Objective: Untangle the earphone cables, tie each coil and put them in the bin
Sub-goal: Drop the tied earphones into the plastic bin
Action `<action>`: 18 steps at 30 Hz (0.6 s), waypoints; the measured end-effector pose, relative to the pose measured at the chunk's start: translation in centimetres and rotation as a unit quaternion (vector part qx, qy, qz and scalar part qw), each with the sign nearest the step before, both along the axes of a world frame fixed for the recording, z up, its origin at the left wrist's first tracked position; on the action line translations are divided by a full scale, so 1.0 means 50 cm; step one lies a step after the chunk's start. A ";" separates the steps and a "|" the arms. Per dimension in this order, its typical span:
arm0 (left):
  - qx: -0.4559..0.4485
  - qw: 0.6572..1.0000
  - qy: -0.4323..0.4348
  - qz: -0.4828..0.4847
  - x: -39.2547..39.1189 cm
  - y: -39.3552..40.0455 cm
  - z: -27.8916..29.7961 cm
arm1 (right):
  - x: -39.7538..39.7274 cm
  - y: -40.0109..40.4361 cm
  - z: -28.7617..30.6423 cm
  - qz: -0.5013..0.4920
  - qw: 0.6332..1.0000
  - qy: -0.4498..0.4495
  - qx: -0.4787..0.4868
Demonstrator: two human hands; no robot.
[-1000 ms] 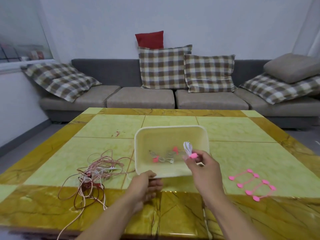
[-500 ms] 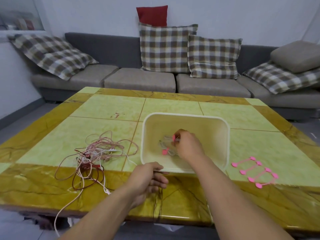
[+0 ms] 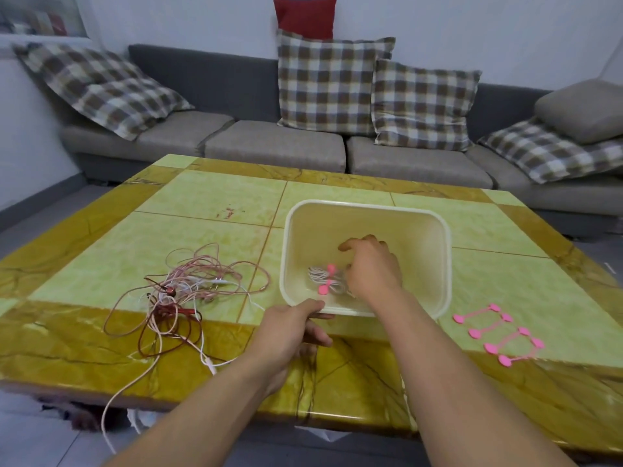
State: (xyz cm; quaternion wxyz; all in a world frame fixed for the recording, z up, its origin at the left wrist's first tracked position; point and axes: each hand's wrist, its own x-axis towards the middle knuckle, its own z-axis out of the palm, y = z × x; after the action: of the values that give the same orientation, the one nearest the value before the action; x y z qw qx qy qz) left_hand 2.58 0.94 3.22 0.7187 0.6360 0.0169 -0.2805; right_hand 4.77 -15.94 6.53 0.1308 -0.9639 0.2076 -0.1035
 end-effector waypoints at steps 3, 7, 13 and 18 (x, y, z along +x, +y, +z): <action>-0.024 0.999 -0.035 0.019 0.003 -0.012 0.007 | -0.029 0.000 0.033 -0.020 0.998 -0.058 0.022; -0.037 0.995 -0.074 0.052 0.005 -0.032 0.024 | -0.087 0.022 0.067 -0.047 0.989 -0.134 0.029; -0.039 0.991 -0.108 0.063 0.029 -0.051 0.042 | -0.144 0.051 0.076 -0.077 0.993 -0.084 -0.016; -0.042 0.993 -0.107 0.015 0.062 -0.016 0.036 | -0.123 0.040 0.042 -0.021 0.988 -0.150 0.025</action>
State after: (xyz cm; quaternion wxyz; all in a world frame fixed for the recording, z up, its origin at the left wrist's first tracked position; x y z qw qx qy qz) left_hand 5.68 0.13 5.03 0.7463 0.6316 -0.0621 -0.2008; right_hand -1.36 -13.97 8.63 0.1823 -0.9293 0.2084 -0.2444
